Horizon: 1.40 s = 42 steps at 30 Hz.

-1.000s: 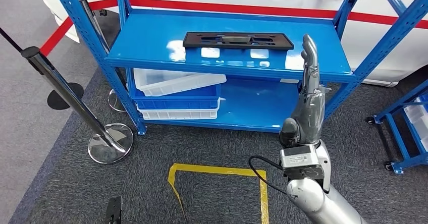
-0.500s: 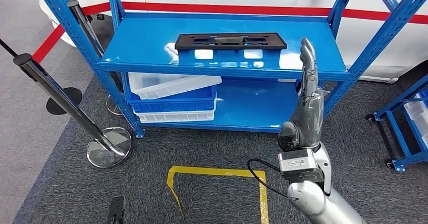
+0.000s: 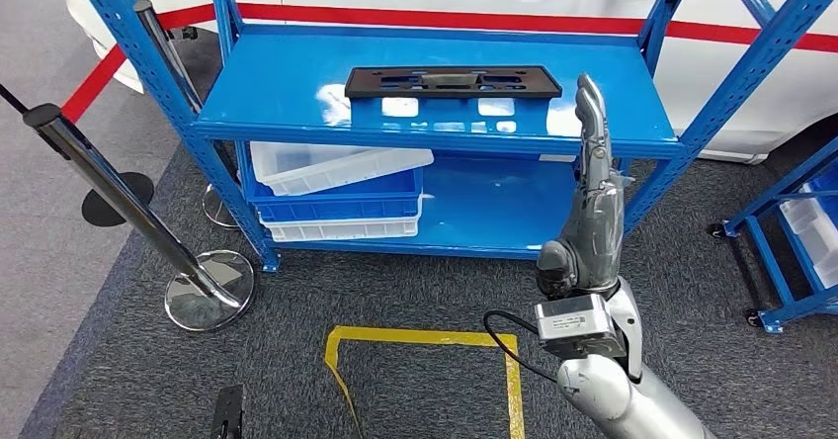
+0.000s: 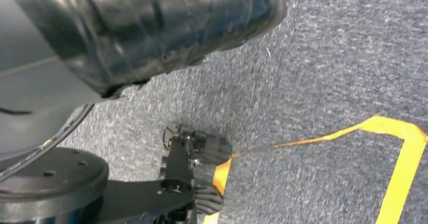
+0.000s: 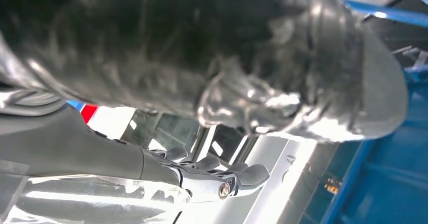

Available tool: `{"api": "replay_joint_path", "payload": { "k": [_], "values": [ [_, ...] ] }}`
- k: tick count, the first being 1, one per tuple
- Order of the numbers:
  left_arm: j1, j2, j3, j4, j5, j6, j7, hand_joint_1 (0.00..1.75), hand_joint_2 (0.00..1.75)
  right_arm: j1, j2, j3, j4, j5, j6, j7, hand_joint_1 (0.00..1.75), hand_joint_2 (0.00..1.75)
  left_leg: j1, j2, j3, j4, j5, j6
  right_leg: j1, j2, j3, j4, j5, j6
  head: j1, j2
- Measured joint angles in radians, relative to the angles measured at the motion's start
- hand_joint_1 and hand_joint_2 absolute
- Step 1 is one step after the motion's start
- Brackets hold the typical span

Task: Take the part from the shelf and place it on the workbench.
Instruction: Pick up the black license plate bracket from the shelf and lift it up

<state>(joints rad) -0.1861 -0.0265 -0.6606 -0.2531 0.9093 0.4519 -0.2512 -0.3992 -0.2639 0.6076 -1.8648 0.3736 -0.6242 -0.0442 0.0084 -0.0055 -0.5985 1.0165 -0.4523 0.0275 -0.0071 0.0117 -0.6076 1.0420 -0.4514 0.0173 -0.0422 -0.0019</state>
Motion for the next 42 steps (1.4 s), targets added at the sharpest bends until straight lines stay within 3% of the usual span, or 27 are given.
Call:
{"api": "replay_joint_path", "payload": {
  "k": [2,4,5,6,7,9,11,14,16,17,19,20,21,22,24,25,26,30,32,35,37,38,41,42],
  "values": [
    [-0.002,0.000,-0.002,-0.001,0.000,0.000,-0.002,0.00,0.00,-0.002,0.000,0.002,0.000,0.003,0.004,0.002,0.00,0.00,0.003,0.003,0.005,-0.008,0.004,0.011,-0.002,-0.002,-0.036,0.077,-0.045,0.007,0.004,0.000],
    [-0.003,0.001,-0.004,-0.001,0.000,-0.001,-0.003,0.00,0.00,-0.001,-0.001,0.005,0.001,0.006,0.008,0.005,0.00,0.00,0.003,0.004,0.006,-0.009,0.003,0.016,-0.005,-0.003,-0.097,0.201,-0.097,0.012,0.006,0.000],
    [-0.002,0.002,-0.004,-0.001,0.000,-0.001,-0.003,0.00,0.00,0.000,-0.001,0.007,0.002,0.007,0.009,0.007,0.00,0.00,0.002,0.004,0.007,-0.008,0.001,0.017,-0.006,-0.003,-0.118,0.240,-0.104,0.014,0.006,0.000],
    [-0.001,0.002,-0.005,-0.001,0.000,-0.002,-0.003,0.00,0.00,0.000,-0.001,0.008,0.003,0.008,0.010,0.008,0.00,0.00,0.002,0.004,0.008,-0.008,0.000,0.017,-0.007,-0.003,-0.123,0.245,-0.092,0.015,0.007,0.000],
    [-0.001,0.002,-0.005,-0.001,0.000,-0.002,-0.003,0.00,0.00,0.000,-0.002,0.009,0.004,0.010,0.011,0.010,0.00,0.00,0.003,0.003,0.010,-0.007,-0.003,0.015,-0.008,-0.003,-0.111,0.216,-0.065,0.016,0.007,0.000],
    [0.000,0.001,-0.005,-0.001,0.000,-0.002,-0.004,0.00,0.00,-0.001,-0.002,0.010,0.004,0.013,0.011,0.012,0.00,0.00,0.002,0.003,0.015,-0.002,-0.011,0.009,-0.009,-0.006,-0.052,0.093,-0.003,0.013,0.007,0.000],
    [-0.001,0.001,-0.005,-0.001,0.000,0.000,-0.005,0.00,0.00,-0.002,-0.002,0.012,0.005,0.016,0.011,0.015,0.00,0.00,-0.002,0.003,0.017,0.002,-0.020,-0.002,-0.006,-0.008,-0.008,0.007,0.015,0.005,0.007,0.000],
    [-0.004,0.002,-0.006,-0.001,0.001,0.004,-0.007,0.00,0.00,-0.002,-0.003,0.016,0.005,0.018,0.012,0.018,0.00,0.00,-0.002,0.004,0.022,0.001,-0.029,-0.019,-0.005,-0.005,0.006,-0.012,0.004,-0.011,0.007,0.000],
    [-0.005,0.002,-0.006,-0.001,0.001,0.004,-0.008,0.00,0.00,-0.003,-0.004,0.017,0.005,0.018,0.012,0.018,0.00,0.00,0.000,0.005,0.012,0.038,-0.047,-0.030,-0.008,-0.004,0.019,-0.017,-0.001,-0.023,0.005,0.000],
    [-0.006,0.002,-0.007,-0.001,0.001,0.005,-0.009,0.00,0.00,-0.004,-0.004,0.018,0.005,0.018,0.013,0.019,0.00,0.00,0.001,0.005,-0.011,0.086,-0.064,-0.034,-0.009,-0.004,0.027,-0.019,-0.005,-0.029,0.003,0.000],
    [-0.005,0.002,-0.009,-0.001,0.001,0.005,-0.009,0.00,0.00,-0.005,-0.004,0.019,0.006,0.018,0.014,0.019,0.00,0.00,0.002,0.005,-0.085,0.215,-0.099,-0.038,-0.007,-0.005,0.040,-0.019,-0.016,-0.036,0.001,0.000],
    [-0.003,0.002,-0.011,-0.001,0.002,0.005,-0.009,0.00,0.00,-0.004,-0.004,0.020,0.008,0.018,0.015,0.019,0.00,0.00,0.002,0.005,-0.119,0.260,-0.102,-0.039,-0.005,-0.003,0.047,-0.019,-0.022,-0.038,0.001,0.000],
    [-0.001,0.002,-0.013,-0.001,0.002,0.005,-0.009,0.00,0.00,-0.004,-0.004,0.021,0.009,0.018,0.016,0.019,0.00,0.00,0.002,0.005,-0.139,0.273,-0.085,-0.038,-0.004,-0.002,0.056,-0.019,-0.030,-0.038,0.001,0.000],
    [0.001,0.003,-0.015,-0.001,0.002,0.005,-0.009,0.00,0.00,-0.004,-0.004,0.022,0.010,0.018,0.018,0.019,0.00,0.00,0.002,0.005,-0.141,0.249,-0.051,-0.035,-0.003,0.000,0.067,-0.019,-0.038,-0.038,0.001,0.000],
    [0.000,0.005,-0.016,-0.001,0.002,0.004,-0.010,0.00,0.00,-0.005,-0.004,0.023,0.012,0.018,0.023,0.020,0.00,0.00,-0.002,0.004,-0.108,0.135,0.034,-0.022,-0.002,0.002,0.091,-0.021,-0.058,-0.034,0.002,0.000],
    [-0.001,0.006,-0.018,-0.001,0.002,0.004,-0.010,0.00,0.00,-0.006,-0.004,0.024,0.012,0.018,0.026,0.020,0.00,0.00,-0.007,0.004,-0.085,0.083,0.056,-0.014,-0.001,0.003,0.100,-0.024,-0.068,-0.030,0.002,0.000],
    [-0.002,0.007,-0.019,-0.001,0.002,0.003,-0.011,0.00,0.00,-0.007,-0.004,0.025,0.013,0.018,0.028,0.020,0.00,0.00,-0.011,0.004,-0.065,0.043,0.056,-0.007,-0.001,0.003,0.105,-0.028,-0.076,-0.025,0.003,0.000],
    [-0.002,0.007,-0.021,-0.001,0.004,0.003,-0.014,0.00,0.00,-0.009,-0.004,0.031,0.016,0.020,0.030,0.021,0.00,0.00,-0.012,0.002,-0.009,-0.018,0.017,0.014,-0.001,0.001,0.123,-0.015,-0.069,-0.005,0.005,0.000],
    [-0.002,0.008,-0.021,-0.001,0.004,0.003,-0.015,0.00,0.00,-0.012,-0.004,0.033,0.017,0.020,0.029,0.021,0.00,0.00,-0.008,0.001,0.024,-0.035,0.006,0.023,-0.002,-0.001,0.081,0.063,-0.073,0.001,0.007,0.000],
    [-0.001,0.009,-0.021,-0.001,0.005,0.003,-0.015,0.00,0.00,-0.009,-0.004,0.035,0.018,0.020,0.029,0.021,0.00,0.00,-0.007,0.000,0.068,-0.043,-0.024,0.028,-0.005,-0.002,-0.048,0.219,-0.126,0.010,0.009,0.000],
    [0.003,0.009,-0.021,-0.001,0.005,0.003,-0.014,0.00,0.00,-0.006,-0.004,0.036,0.020,0.020,0.029,0.021,0.00,0.00,-0.007,-0.001,0.106,-0.043,-0.053,0.025,-0.009,-0.002,-0.101,0.220,-0.144,0.016,0.009,0.000],
    [0.005,0.009,-0.021,-0.001,0.004,0.002,-0.013,0.00,0.00,-0.005,-0.004,0.036,0.021,0.020,0.029,0.021,0.00,0.00,-0.006,-0.002,0.127,-0.043,-0.069,0.022,-0.011,-0.003,-0.108,0.181,-0.121,0.018,0.009,0.000],
    [0.008,0.008,-0.022,-0.001,0.002,0.001,-0.004,0.00,0.00,0.000,-0.006,0.037,0.027,0.019,0.031,0.023,0.00,0.00,-0.006,-0.002,0.176,-0.033,-0.119,0.007,-0.009,-0.010,-0.110,0.028,0.064,0.009,0.010,0.000],
    [0.007,0.008,-0.022,-0.001,0.000,0.000,0.000,0.00,0.00,0.002,-0.007,0.039,0.028,0.019,0.032,0.024,0.00,0.00,-0.006,-0.002,0.185,-0.030,-0.134,0.000,-0.005,-0.011,-0.110,0.007,0.103,0.000,0.009,0.000]
  ]
}}
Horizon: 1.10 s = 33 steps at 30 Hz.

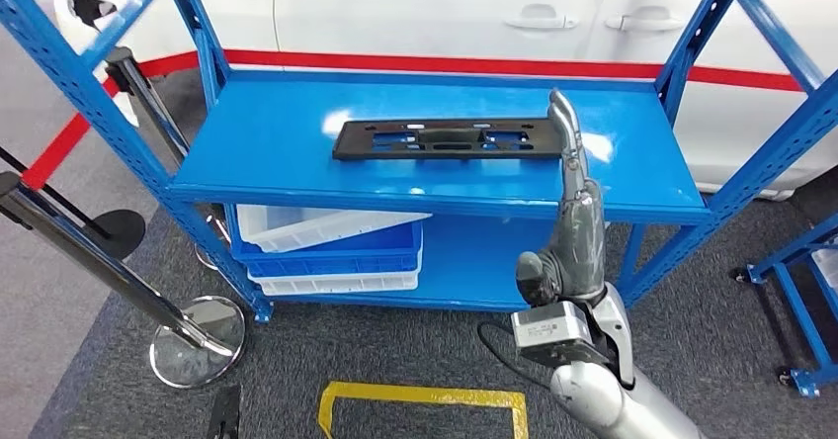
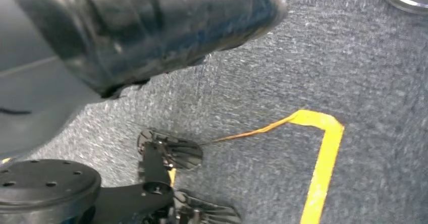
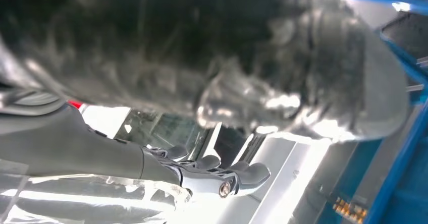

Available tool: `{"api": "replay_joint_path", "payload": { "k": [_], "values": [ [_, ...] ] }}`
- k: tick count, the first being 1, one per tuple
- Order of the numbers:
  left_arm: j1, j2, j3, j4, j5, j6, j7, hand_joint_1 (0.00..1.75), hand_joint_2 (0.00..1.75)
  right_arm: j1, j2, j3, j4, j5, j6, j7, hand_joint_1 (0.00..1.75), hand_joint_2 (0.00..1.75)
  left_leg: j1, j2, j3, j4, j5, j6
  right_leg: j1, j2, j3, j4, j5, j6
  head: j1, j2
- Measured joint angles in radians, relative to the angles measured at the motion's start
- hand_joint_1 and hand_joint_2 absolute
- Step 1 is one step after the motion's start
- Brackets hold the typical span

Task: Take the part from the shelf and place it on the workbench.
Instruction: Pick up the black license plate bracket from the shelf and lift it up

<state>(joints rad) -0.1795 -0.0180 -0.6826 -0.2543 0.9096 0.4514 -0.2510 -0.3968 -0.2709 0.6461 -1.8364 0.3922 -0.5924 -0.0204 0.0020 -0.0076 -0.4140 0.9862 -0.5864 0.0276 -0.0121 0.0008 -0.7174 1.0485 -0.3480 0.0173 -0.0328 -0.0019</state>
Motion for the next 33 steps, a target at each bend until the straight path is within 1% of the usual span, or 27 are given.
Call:
{"api": "replay_joint_path", "payload": {
  "k": [1,3,4,5,6,7,8,9,10,11,12,13,14,15,17,19,20,21,23,24,25,26,28,29,30,32,33],
  "values": [
    [-0.003,0.000,0.000,0.000,-0.002,-0.001,0.002,0.00,0.00,-0.001,0.000,0.001,0.000,0.000,0.001,0.000,0.00,0.00,0.001,0.000,0.008,0.008,-0.009,-0.006,0.004,0.001,0.001,-0.004,0.009,-0.009,0.001,0.000],
    [-0.008,0.000,0.000,0.000,-0.007,-0.005,0.002,0.00,0.00,-0.008,-0.001,0.003,-0.001,0.000,0.001,0.000,0.00,0.00,0.005,0.002,0.006,0.037,-0.005,-0.017,0.007,0.005,0.015,0.001,-0.009,-0.026,0.003,0.000],
    [-0.011,0.000,0.000,0.000,-0.009,-0.007,0.001,0.00,0.00,-0.011,-0.001,0.003,-0.001,0.000,0.001,-0.001,0.00,0.00,0.007,0.002,-0.009,0.072,-0.003,-0.021,0.007,0.006,0.023,-0.003,-0.015,-0.034,0.003,0.000],
    [-0.013,0.000,0.000,0.000,-0.010,-0.008,0.000,0.00,0.00,-0.013,-0.001,0.004,-0.002,0.000,0.002,-0.001,0.00,0.00,0.009,0.002,-0.035,0.118,-0.012,-0.025,0.006,0.006,0.031,-0.005,-0.020,-0.041,0.003,0.000],
    [-0.014,-0.001,-0.001,0.000,-0.011,-0.009,-0.001,0.00,0.00,-0.013,-0.001,0.005,-0.002,0.000,0.002,-0.001,0.00,0.00,0.010,0.003,-0.069,0.171,-0.034,-0.028,0.006,0.006,0.038,-0.008,-0.025,-0.046,0.002,0.000],
    [-0.014,-0.001,-0.001,0.000,-0.011,-0.009,-0.001,0.00,0.00,-0.013,-0.001,0.006,-0.002,0.000,0.002,-0.001,0.00,0.00,0.010,0.003,-0.108,0.225,-0.063,-0.032,0.006,0.006,0.043,-0.008,-0.031,-0.049,0.001,0.000],
    [-0.014,-0.001,-0.001,0.000,-0.012,-0.010,-0.001,0.00,0.00,-0.012,-0.001,0.006,-0.001,-0.001,0.002,-0.001,0.00,0.00,0.011,0.003,-0.147,0.268,-0.089,-0.035,0.007,0.007,0.048,-0.008,-0.036,-0.051,0.001,0.000],
    [-0.013,-0.001,-0.001,0.000,-0.013,-0.010,-0.002,0.00,0.00,-0.012,-0.001,0.007,-0.001,-0.002,0.004,-0.001,0.00,0.00,0.011,0.003,-0.176,0.289,-0.098,-0.036,0.007,0.009,0.053,-0.008,-0.041,-0.051,0.001,0.000],
    [-0.012,-0.001,-0.001,0.000,-0.015,-0.010,-0.001,0.00,0.00,-0.012,-0.001,0.007,0.000,-0.004,0.006,-0.001,0.00,0.00,0.011,0.003,-0.193,0.281,-0.083,-0.036,0.008,0.011,0.058,-0.008,-0.046,-0.050,0.001,0.000],
    [-0.011,-0.001,-0.001,0.000,-0.016,-0.010,-0.001,0.00,0.00,-0.012,-0.001,0.008,0.001,-0.006,0.010,-0.001,0.00,0.00,0.010,0.003,-0.194,0.244,-0.046,-0.033,0.009,0.012,0.064,-0.008,-0.050,-0.049,0.001,0.000],
    [-0.011,0.000,-0.001,0.000,-0.018,-0.010,0.000,0.00,0.00,-0.012,-0.001,0.008,0.002,-0.010,0.014,-0.001,0.00,0.00,0.010,0.003,-0.184,0.183,0.007,-0.028,0.009,0.013,0.070,-0.007,-0.054,-0.047,0.001,0.000],
    [-0.012,0.001,-0.001,0.000,-0.020,-0.010,0.001,0.00,0.00,-0.013,-0.001,0.008,0.003,-0.014,0.019,-0.001,0.00,0.00,0.007,0.003,-0.173,0.125,0.047,-0.023,0.010,0.013,0.075,-0.007,-0.056,-0.044,0.002,0.000],
    [-0.015,0.002,-0.003,0.000,-0.023,-0.010,0.003,0.00,0.00,-0.014,-0.001,0.008,0.006,-0.019,0.024,-0.001,0.00,0.00,0.004,0.003,-0.164,0.081,0.062,-0.017,0.010,0.013,0.077,-0.007,-0.058,-0.041,0.001,0.000],
    [-0.017,0.002,-0.006,0.000,-0.026,-0.009,0.006,0.00,0.00,-0.016,-0.001,0.009,0.008,-0.024,0.030,-0.002,0.00,0.00,0.001,0.002,-0.160,0.056,0.069,-0.011,0.011,0.013,0.077,-0.007,-0.059,-0.035,0.002,0.000],
    [-0.019,0.003,-0.014,0.000,-0.034,-0.009,0.012,0.00,0.00,-0.018,0.000,0.011,0.015,-0.034,0.040,-0.005,0.00,0.00,-0.002,0.001,-0.161,0.048,0.070,-0.002,0.011,0.014,0.077,-0.007,-0.060,-0.022,0.002,0.000],
    [-0.020,0.002,-0.021,0.000,-0.040,-0.009,0.017,0.00,0.00,-0.022,0.001,0.012,0.022,-0.040,0.046,-0.008,0.00,0.00,0.004,0.003,-0.152,0.035,0.099,0.007,0.012,0.012,0.075,0.003,-0.071,-0.010,0.003,0.000],
    [-0.022,0.001,-0.024,0.000,-0.043,-0.009,0.018,0.00,0.00,-0.025,0.001,0.013,0.025,-0.043,0.048,-0.009,0.00,0.00,0.007,0.004,-0.148,0.029,0.106,0.012,0.012,0.011,0.065,0.027,-0.089,-0.005,0.005,0.000],
    [-0.023,0.000,-0.027,0.000,-0.045,-0.009,0.020,0.00,0.00,-0.028,0.001,0.013,0.029,-0.046,0.050,-0.010,0.00,0.00,0.010,0.005,-0.145,0.024,0.111,0.016,0.010,0.009,0.046,0.070,-0.116,-0.001,0.008,0.000],
    [-0.026,0.001,-0.033,0.000,-0.048,-0.009,0.023,0.00,0.00,-0.030,0.001,0.015,0.037,-0.053,0.054,-0.014,0.00,0.00,0.009,0.006,-0.146,0.023,0.113,0.021,0.005,0.009,-0.009,0.191,-0.175,0.006,0.012,0.000],
    [-0.026,0.001,-0.037,0.000,-0.049,-0.009,0.025,0.00,0.00,-0.030,0.001,0.016,0.042,-0.056,0.056,-0.015,0.00,0.00,0.009,0.005,-0.146,0.023,0.112,0.021,0.002,0.008,-0.029,0.236,-0.187,0.009,0.012,0.000],
    [-0.025,0.001,-0.041,0.000,-0.050,-0.010,0.028,0.00,0.00,-0.030,0.002,0.017,0.047,-0.060,0.061,-0.017,0.00,0.00,0.009,0.004,-0.145,0.024,0.110,0.020,0.000,0.008,-0.036,0.250,-0.182,0.011,0.012,0.000],
    [-0.025,0.001,-0.044,0.000,-0.052,-0.011,0.031,0.00,0.00,-0.032,0.003,0.019,0.052,-0.065,0.067,-0.019,0.00,0.00,0.010,0.003,-0.143,0.025,0.108,0.019,-0.003,0.008,-0.025,0.226,-0.158,0.013,0.012,0.000],
    [-0.026,0.000,-0.050,0.000,-0.058,-0.014,0.037,0.00,0.00,-0.042,0.006,0.022,0.065,-0.078,0.082,-0.024,0.00,0.00,0.010,0.000,-0.140,0.029,0.100,0.013,-0.006,0.006,0.033,0.106,-0.095,0.011,0.012,0.000],
    [-0.028,0.000,-0.053,0.000,-0.062,-0.016,0.039,0.00,0.00,-0.051,0.008,0.024,0.073,-0.083,0.091,-0.026,0.00,0.00,0.008,-0.001,-0.141,0.033,0.096,0.007,-0.005,0.005,0.060,0.049,-0.078,0.007,0.012,0.000],
    [-0.030,-0.001,-0.056,0.000,-0.065,-0.017,0.040,0.00,0.00,-0.060,0.012,0.027,0.082,-0.087,0.099,-0.028,0.00,0.00,0.007,-0.001,-0.144,0.036,0.093,0.002,-0.003,0.004,0.076,0.013,-0.072,0.003,0.011,0.000],
    [-0.034,-0.001,-0.065,0.000,-0.071,-0.019,0.043,0.00,0.00,-0.076,0.022,0.032,0.102,-0.092,0.116,-0.034,0.00,0.87,0.005,0.000,-0.148,0.037,0.091,-0.009,0.001,0.006,0.082,-0.006,-0.077,-0.006,0.010,0.000],
    [-0.036,-0.001,-0.068,0.000,-0.073,-0.020,0.044,0.00,0.00,-0.085,0.028,0.035,0.111,-0.093,0.124,-0.038,0.00,1.31,0.006,0.001,-0.149,0.036,0.089,-0.015,0.000,0.007,0.083,-0.007,-0.077,-0.011,0.010,0.000]
  ]
}}
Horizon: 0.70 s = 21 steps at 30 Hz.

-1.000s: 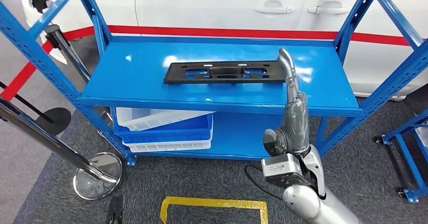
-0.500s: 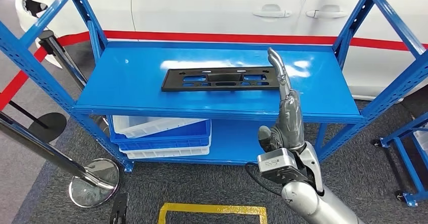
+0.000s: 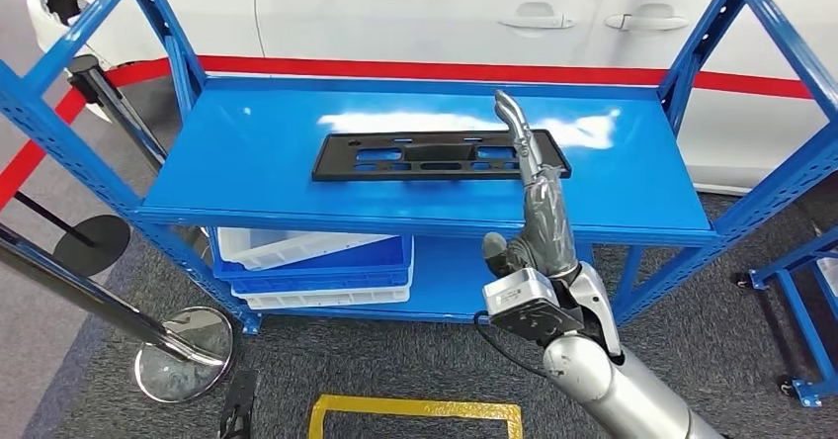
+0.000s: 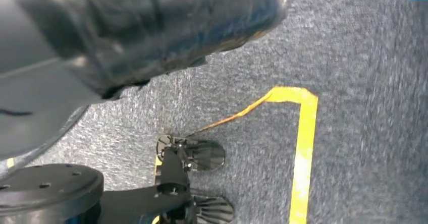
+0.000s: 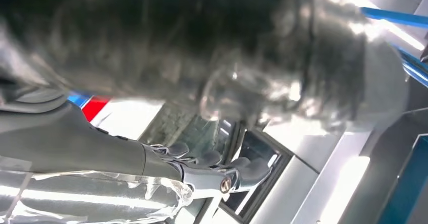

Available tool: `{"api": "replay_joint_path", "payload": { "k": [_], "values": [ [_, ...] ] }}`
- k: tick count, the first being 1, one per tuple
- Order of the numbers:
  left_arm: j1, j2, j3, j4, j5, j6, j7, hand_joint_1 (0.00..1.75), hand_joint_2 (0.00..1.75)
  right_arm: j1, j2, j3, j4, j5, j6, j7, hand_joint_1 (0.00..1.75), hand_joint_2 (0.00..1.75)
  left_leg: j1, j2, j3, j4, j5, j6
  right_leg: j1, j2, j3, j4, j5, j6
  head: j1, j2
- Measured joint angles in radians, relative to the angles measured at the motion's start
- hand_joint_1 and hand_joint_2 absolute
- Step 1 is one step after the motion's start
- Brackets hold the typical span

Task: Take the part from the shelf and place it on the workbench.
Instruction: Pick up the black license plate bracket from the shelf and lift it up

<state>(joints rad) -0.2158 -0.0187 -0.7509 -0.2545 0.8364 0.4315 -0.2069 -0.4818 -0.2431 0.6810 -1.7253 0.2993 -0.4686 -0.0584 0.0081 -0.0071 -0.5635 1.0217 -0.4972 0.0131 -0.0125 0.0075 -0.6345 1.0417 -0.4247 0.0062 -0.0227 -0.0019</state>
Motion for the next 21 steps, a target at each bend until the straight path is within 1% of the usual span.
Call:
{"api": "replay_joint_path", "payload": {
  "k": [1,2,3,4,5,6,7,8,9,10,11,12,13,14,15,16,17,18,20,21],
  "values": [
    [-0.002,0.000,-0.003,0.000,-0.003,-0.001,0.001,0.00,0.00,-0.012,0.006,0.003,0.010,-0.002,0.008,-0.004,0.00,1.75,0.001,0.000,-0.001,0.006,-0.006,-0.005,-0.001,0.000,0.003,-0.003,0.000,-0.005,0.000,0.000],
    [-0.005,0.000,-0.005,0.000,-0.007,-0.002,0.003,0.00,0.00,-0.028,0.015,0.007,0.022,-0.006,0.018,-0.008,0.00,1.75,0.002,0.001,-0.011,0.030,-0.019,-0.011,-0.003,-0.001,0.006,-0.006,-0.001,-0.012,-0.001,0.000],
    [-0.009,-0.001,-0.008,0.000,-0.011,-0.004,0.004,0.00,0.00,-0.047,0.024,0.012,0.037,-0.014,0.028,-0.014,0.00,1.75,0.004,0.001,-0.032,0.072,-0.039,-0.016,-0.005,-0.002,0.009,-0.008,-0.002,-0.017,-0.002,0.000],
    [-0.011,-0.002,-0.012,0.000,-0.014,-0.005,0.006,0.00,0.00,-0.067,0.036,0.018,0.056,-0.023,0.037,-0.020,0.00,1.75,0.005,0.001,-0.063,0.133,-0.062,-0.020,-0.005,-0.003,0.010,-0.008,-0.003,-0.021,-0.003,0.000],
    [-0.013,-0.004,-0.016,0.000,-0.017,-0.006,0.008,0.00,0.00,-0.085,0.048,0.024,0.078,-0.033,0.046,-0.027,0.00,1.75,0.005,0.002,-0.102,0.199,-0.084,-0.024,-0.004,-0.003,0.010,-0.008,-0.005,-0.024,-0.004,0.000],
    [-0.014,-0.005,-0.020,0.000,-0.018,-0.007,0.009,0.00,0.00,-0.098,0.059,0.029,0.098,-0.041,0.051,-0.032,0.00,1.75,0.006,0.002,-0.136,0.251,-0.095,-0.026,-0.003,-0.003,0.011,-0.007,-0.006,-0.026,-0.004,0.000],
    [-0.014,-0.006,-0.024,-0.001,-0.020,-0.008,0.011,0.00,0.00,-0.108,0.068,0.032,0.117,-0.046,0.056,-0.036,0.00,1.75,0.006,0.002,-0.158,0.275,-0.089,-0.027,-0.002,-0.003,0.012,-0.007,-0.007,-0.027,-0.004,0.000],
    [-0.014,-0.006,-0.027,0.000,-0.024,-0.010,0.012,0.00,0.00,-0.118,0.076,0.036,0.134,-0.050,0.061,-0.039,0.00,1.75,0.006,0.002,-0.161,0.260,-0.064,-0.026,-0.001,-0.003,0.014,-0.007,-0.009,-0.027,-0.004,0.000],
    [-0.015,-0.007,-0.030,0.000,-0.029,-0.012,0.013,0.00,0.00,-0.134,0.085,0.041,0.154,-0.055,0.070,-0.043,0.00,1.75,0.006,0.002,-0.145,0.208,-0.024,-0.023,-0.001,-0.002,0.017,-0.006,-0.011,-0.027,-0.004,0.000],
    [-0.017,-0.008,-0.033,0.000,-0.035,-0.015,0.014,0.00,0.00,-0.155,0.096,0.046,0.180,-0.061,0.080,-0.050,0.00,1.75,0.005,0.002,-0.122,0.140,0.017,-0.018,0.000,-0.001,0.019,-0.006,-0.013,-0.026,-0.004,0.000],
    [-0.021,-0.010,-0.036,0.000,-0.042,-0.016,0.014,0.00,0.00,-0.180,0.108,0.053,0.209,-0.069,0.091,-0.058,0.00,1.75,0.003,0.001,-0.096,0.077,0.045,-0.013,0.002,0.000,0.019,-0.004,-0.014,-0.023,-0.004,0.000],
    [-0.026,-0.013,-0.039,-0.001,-0.046,-0.016,0.014,0.00,0.00,-0.206,0.121,0.059,0.241,-0.077,0.101,-0.068,0.00,1.75,0.000,0.001,-0.078,0.033,0.061,-0.008,0.003,0.001,0.018,-0.004,-0.015,-0.019,-0.004,0.000],
    [-0.030,-0.018,-0.044,-0.001,-0.049,-0.015,0.015,0.00,0.00,-0.230,0.135,0.065,0.276,-0.084,0.109,-0.078,0.00,1.75,-0.002,0.000,-0.071,0.012,0.063,-0.003,0.004,0.002,0.017,-0.005,-0.014,-0.015,-0.003,0.000],
    [-0.034,-0.022,-0.048,-0.001,-0.052,-0.014,0.016,0.00,0.00,-0.254,0.149,0.074,0.313,-0.088,0.118,-0.089,0.00,1.75,-0.005,-0.001,-0.069,0.007,0.061,0.000,0.005,0.002,0.016,-0.007,-0.013,-0.010,-0.002,0.000],
    [-0.035,-0.028,-0.051,-0.001,-0.054,-0.015,0.018,0.00,0.00,-0.280,0.164,0.084,0.354,-0.090,0.126,-0.099,0.00,1.75,-0.004,-0.002,-0.068,0.003,0.063,0.005,0.005,0.002,0.016,-0.009,-0.012,-0.005,-0.002,0.000],
    [-0.036,-0.033,-0.053,-0.001,-0.056,-0.017,0.020,0.00,0.00,-0.308,0.181,0.095,0.399,-0.091,0.133,-0.110,0.00,1.75,-0.002,-0.001,-0.065,-0.003,0.066,0.010,0.005,0.001,0.015,-0.007,-0.015,0.000,-0.002,0.000],
    [-0.038,-0.039,-0.054,-0.001,-0.058,-0.019,0.022,0.00,0.00,-0.335,0.197,0.106,0.444,-0.090,0.137,-0.118,0.00,1.75,0.000,-0.001,-0.062,-0.008,0.069,0.016,0.005,0.000,0.008,0.008,-0.026,0.004,-0.002,0.000],
    [-0.041,-0.045,-0.055,-0.001,-0.060,-0.022,0.024,0.00,0.00,-0.360,0.212,0.115,0.486,-0.090,0.139,-0.125,0.00,1.75,0.003,0.000,-0.058,-0.014,0.072,0.021,0.005,-0.001,-0.007,0.043,-0.047,0.008,-0.001,0.000],
    [-0.046,-0.055,-0.057,-0.001,-0.062,-0.028,0.025,0.00,0.00,-0.397,0.241,0.131,0.569,-0.090,0.139,-0.137,0.00,1.75,0.004,0.000,-0.056,-0.017,0.072,0.027,0.003,-0.002,-0.065,0.163,-0.102,0.012,0.000,0.000],
    [-0.046,-0.059,-0.058,-0.001,-0.061,-0.031,0.026,0.00,0.00,-0.411,0.255,0.139,0.612,-0.090,0.141,-0.142,0.00,1.75,0.004,0.000,-0.055,-0.017,0.071,0.029,0.002,-0.002,-0.095,0.220,-0.119,0.014,0.000,0.000]
  ]
}}
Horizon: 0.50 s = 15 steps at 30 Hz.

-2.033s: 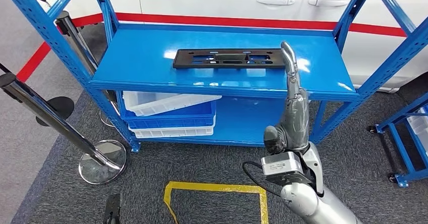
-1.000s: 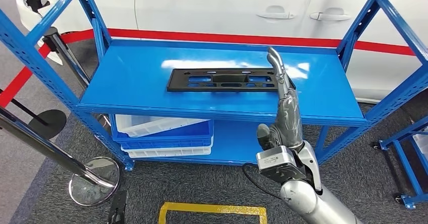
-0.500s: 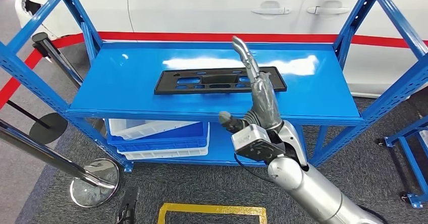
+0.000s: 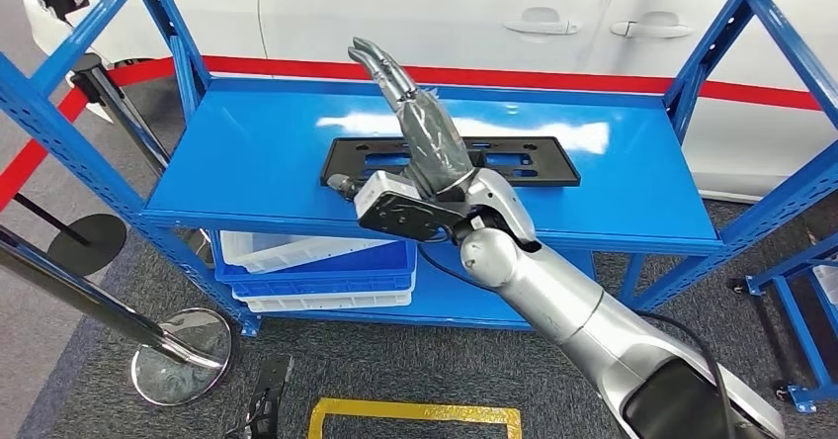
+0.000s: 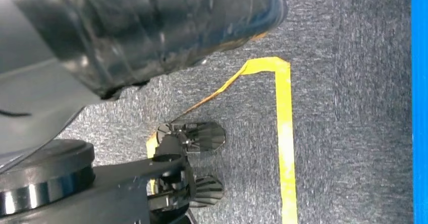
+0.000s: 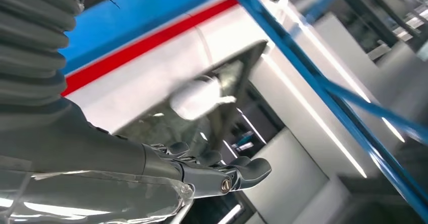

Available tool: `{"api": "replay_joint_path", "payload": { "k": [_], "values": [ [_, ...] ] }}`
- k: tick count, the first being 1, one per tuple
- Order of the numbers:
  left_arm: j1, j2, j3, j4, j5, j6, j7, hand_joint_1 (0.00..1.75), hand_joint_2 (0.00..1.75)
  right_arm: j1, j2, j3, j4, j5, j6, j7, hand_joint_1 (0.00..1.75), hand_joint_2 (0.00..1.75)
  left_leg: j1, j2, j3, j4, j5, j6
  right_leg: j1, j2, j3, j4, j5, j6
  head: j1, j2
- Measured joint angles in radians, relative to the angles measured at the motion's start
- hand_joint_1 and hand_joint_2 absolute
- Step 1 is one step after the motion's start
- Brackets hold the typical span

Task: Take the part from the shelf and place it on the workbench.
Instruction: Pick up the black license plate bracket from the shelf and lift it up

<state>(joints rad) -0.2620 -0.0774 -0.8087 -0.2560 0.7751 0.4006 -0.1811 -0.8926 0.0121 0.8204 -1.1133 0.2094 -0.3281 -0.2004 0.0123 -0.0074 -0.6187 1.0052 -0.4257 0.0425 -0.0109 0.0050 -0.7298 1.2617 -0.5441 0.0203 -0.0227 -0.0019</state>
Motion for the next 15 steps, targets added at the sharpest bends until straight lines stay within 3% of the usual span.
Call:
{"api": "replay_joint_path", "payload": {
  "k": [1,2,4,6,7,11,13,15],
  "values": [
    [0.000,-0.004,-0.001,0.000,0.001,-0.002,0.000,0.00,0.00,-0.013,0.015,0.008,0.046,0.000,0.001,-0.005,0.00,1.75,0.000,0.000,0.001,0.000,-0.001,0.001,-0.001,0.000,-0.020,0.032,-0.001,0.002,0.000,0.000],
    [0.001,-0.007,-0.001,0.000,0.002,-0.003,0.000,0.00,0.00,-0.027,0.029,0.015,0.093,0.001,0.002,-0.010,0.00,1.75,0.000,-0.001,0.002,0.001,-0.003,0.000,-0.003,0.000,-0.023,0.028,0.017,0.002,0.000,0.000],
    [0.001,-0.014,-0.002,0.000,0.006,-0.004,0.000,0.00,0.00,-0.056,0.057,0.026,0.174,0.004,0.003,-0.019,0.00,1.75,0.001,-0.002,0.005,0.007,-0.010,-0.005,-0.006,-0.001,0.016,-0.073,0.089,0.001,0.000,0.000],
    [0.001,-0.019,-0.002,0.000,0.013,-0.005,-0.001,0.00,0.00,-0.086,0.085,0.036,0.249,0.016,0.002,-0.019,0.00,1.75,-0.003,-0.003,0.002,0.017,-0.018,-0.015,-0.004,-0.001,0.066,-0.182,0.129,-0.004,0.000,0.000],
    [0.001,-0.021,-0.002,0.000,0.017,-0.006,-0.001,0.00,0.00,-0.099,0.099,0.042,0.287,0.026,0.002,-0.014,0.00,1.75,-0.004,-0.003,-0.001,0.020,-0.020,-0.020,-0.001,-0.001,0.079,-0.210,0.131,-0.008,-0.002,0.000],
    [0.008,-0.028,-0.002,0.000,0.032,-0.006,-0.003,0.00,0.00,-0.135,0.135,0.061,0.419,0.058,0.011,0.019,0.00,1.75,0.001,-0.001,-0.006,0.031,-0.031,-0.040,0.001,0.001,0.091,-0.229,0.125,-0.027,-0.002,0.000],
    [0.012,-0.030,-0.002,0.000,0.034,-0.005,-0.003,0.00,0.00,-0.156,0.153,0.070,0.475,0.072,0.024,0.039,0.00,1.75,0.003,0.001,-0.042,0.106,-0.071,-0.050,-0.003,0.000,0.098,-0.236,0.125,-0.038,-0.006,0.000],
    [0.017,-0.031,-0.002,0.000,0.036,-0.003,-0.004,0.00,0.00,-0.168,0.166,0.084,0.525,0.094,0.042,0.063,0.00,1.75,0.004,0.001,-0.105,0.227,-0.116,-0.057,-0.002,0.000,0.102,-0.235,0.122,-0.044,-0.007,0.000]
  ]
}}
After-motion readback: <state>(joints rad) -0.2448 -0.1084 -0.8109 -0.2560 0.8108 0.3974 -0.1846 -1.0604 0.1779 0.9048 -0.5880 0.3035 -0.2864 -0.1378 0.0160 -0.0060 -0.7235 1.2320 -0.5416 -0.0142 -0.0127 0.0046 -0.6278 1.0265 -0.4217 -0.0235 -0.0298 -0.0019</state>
